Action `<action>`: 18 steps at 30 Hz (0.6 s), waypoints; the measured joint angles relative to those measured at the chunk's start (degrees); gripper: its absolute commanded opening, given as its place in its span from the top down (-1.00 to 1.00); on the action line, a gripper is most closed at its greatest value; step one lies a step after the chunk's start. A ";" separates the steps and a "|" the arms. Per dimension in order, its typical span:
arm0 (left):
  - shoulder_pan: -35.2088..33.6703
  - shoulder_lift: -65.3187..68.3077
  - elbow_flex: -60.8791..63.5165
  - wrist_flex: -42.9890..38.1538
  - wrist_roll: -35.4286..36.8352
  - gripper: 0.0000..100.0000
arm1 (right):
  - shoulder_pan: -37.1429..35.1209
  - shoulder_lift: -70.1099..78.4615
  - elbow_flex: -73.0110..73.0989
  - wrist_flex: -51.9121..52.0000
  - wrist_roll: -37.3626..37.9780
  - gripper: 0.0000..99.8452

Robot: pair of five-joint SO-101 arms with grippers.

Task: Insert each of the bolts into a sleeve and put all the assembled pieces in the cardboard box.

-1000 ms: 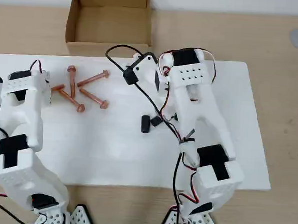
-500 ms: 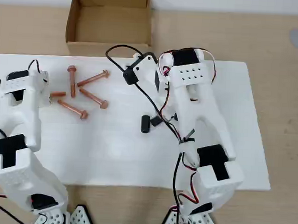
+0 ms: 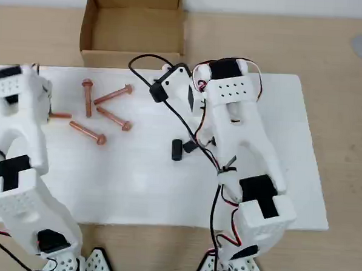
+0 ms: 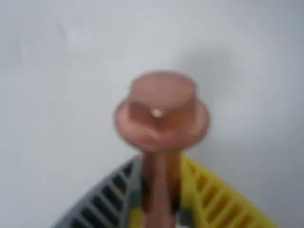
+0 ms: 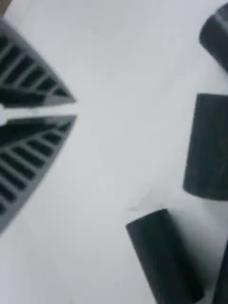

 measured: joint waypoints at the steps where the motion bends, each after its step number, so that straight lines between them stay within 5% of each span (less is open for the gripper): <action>1: 0.62 0.00 -3.43 4.04 -2.64 0.99 | 0.00 0.00 0.00 0.00 -0.53 0.98; 7: 5.01 -0.09 -20.57 24.53 -21.45 0.99 | 0.00 0.00 0.00 0.00 -6.77 0.98; 18: 3.34 0.09 -14.59 28.13 -61.27 0.98 | 0.00 0.00 0.00 0.00 -14.77 0.98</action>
